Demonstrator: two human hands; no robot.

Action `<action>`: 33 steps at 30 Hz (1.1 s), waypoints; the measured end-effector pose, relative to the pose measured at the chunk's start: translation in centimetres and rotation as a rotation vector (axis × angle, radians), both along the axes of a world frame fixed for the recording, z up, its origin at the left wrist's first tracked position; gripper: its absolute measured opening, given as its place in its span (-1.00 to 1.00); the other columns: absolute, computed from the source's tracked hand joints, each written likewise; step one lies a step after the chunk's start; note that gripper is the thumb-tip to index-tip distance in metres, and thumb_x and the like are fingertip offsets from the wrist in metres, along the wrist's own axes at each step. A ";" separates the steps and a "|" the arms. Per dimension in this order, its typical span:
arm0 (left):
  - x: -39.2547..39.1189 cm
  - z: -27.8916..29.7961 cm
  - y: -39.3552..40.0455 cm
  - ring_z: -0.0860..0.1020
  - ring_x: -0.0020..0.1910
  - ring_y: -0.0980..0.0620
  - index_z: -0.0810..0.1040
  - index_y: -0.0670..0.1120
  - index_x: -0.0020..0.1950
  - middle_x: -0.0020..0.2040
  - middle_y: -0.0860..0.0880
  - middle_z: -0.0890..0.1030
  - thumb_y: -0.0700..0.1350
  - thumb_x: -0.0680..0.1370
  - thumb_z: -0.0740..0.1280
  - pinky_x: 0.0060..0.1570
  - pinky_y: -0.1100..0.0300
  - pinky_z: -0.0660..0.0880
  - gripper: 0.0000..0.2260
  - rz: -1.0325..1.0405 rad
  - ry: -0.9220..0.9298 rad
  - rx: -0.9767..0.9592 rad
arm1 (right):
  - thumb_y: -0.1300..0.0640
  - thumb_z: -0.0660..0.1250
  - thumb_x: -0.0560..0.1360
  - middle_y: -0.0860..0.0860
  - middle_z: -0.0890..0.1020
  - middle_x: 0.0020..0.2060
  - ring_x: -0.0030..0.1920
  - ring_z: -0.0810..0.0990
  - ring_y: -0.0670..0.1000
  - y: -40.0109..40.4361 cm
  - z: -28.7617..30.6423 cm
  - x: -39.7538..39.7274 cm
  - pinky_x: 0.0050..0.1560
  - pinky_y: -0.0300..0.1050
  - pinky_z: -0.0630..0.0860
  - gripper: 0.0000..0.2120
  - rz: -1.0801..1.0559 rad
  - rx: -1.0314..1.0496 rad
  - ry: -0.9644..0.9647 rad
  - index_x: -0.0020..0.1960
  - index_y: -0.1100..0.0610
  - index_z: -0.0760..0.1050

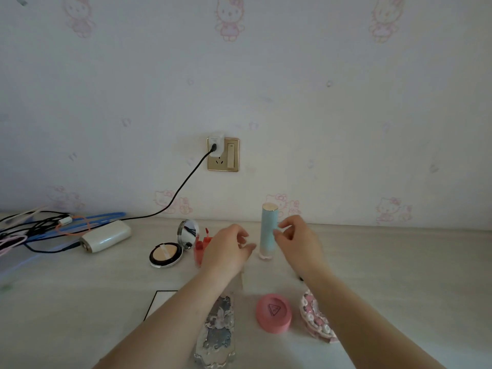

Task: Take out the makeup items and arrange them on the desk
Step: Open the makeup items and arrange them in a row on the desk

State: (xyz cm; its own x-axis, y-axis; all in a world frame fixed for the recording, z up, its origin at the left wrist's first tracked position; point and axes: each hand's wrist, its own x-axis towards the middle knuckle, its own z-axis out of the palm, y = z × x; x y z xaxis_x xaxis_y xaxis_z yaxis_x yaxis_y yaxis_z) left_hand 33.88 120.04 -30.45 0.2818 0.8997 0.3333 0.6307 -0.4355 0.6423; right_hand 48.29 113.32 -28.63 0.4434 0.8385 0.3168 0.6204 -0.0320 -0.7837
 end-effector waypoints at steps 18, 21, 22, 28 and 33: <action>5.5 -1.2 2.2 0.62 0.03 0.05 0.59 -0.05 0.07 0.03 -0.01 0.67 -0.13 0.44 0.37 0.05 0.09 0.54 -0.78 -0.066 -0.241 -0.176 | 0.04 0.44 0.42 -0.04 0.57 0.14 0.12 0.53 -0.06 5.1 -1.6 0.8 0.12 -0.17 0.45 -0.49 0.122 -0.027 0.264 0.31 0.03 0.35; 5.7 -1.1 1.6 0.61 -0.02 0.08 0.55 -0.05 0.03 -0.01 0.04 0.64 -0.12 0.43 0.37 0.00 0.10 0.55 -0.82 -0.056 -0.262 -0.119 | 0.00 0.42 0.42 -0.06 0.61 0.04 0.04 0.58 -0.06 4.7 -1.3 0.7 -0.10 -0.26 0.46 -0.60 0.095 0.002 0.264 0.20 0.02 0.39; 5.7 -0.9 1.3 0.60 -0.05 0.08 0.53 -0.05 0.00 -0.03 0.04 0.62 -0.11 0.43 0.37 -0.03 0.10 0.54 -0.84 -0.054 -0.272 -0.092 | -0.01 0.43 0.42 -0.09 0.60 0.00 0.01 0.58 -0.07 4.5 -1.0 0.7 -0.16 -0.30 0.43 -0.62 0.084 0.030 0.271 0.17 0.00 0.38; 5.5 1.2 0.0 0.58 -0.13 0.13 0.46 0.00 -0.08 -0.07 0.07 0.59 -0.04 0.42 0.40 -0.11 0.10 0.57 -0.84 -0.099 -0.327 -0.039 | 0.08 0.47 0.39 -0.15 0.57 -0.03 -0.03 0.57 -0.17 2.9 1.1 0.7 -0.16 -0.36 0.45 -0.64 0.077 0.184 0.394 0.10 0.01 0.39; 5.0 3.3 -1.1 0.59 -0.10 0.11 0.50 -0.05 -0.03 -0.08 0.05 0.61 0.00 0.41 0.43 -0.06 0.08 0.56 -0.77 -0.124 -0.347 -0.038 | 0.05 0.49 0.37 -0.14 0.60 -0.10 -0.06 0.59 -0.14 2.0 3.1 0.8 -0.17 -0.32 0.45 -0.70 0.071 0.207 0.358 0.02 0.00 0.44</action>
State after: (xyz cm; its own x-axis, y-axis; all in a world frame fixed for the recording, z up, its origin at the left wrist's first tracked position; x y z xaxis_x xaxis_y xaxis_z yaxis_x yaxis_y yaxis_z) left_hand 38.84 118.98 -27.19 0.2657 0.8792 0.3954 0.3165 -0.4670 0.8257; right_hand 49.04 115.34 -25.49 0.4994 0.8057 0.3184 0.3024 0.1822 -0.9356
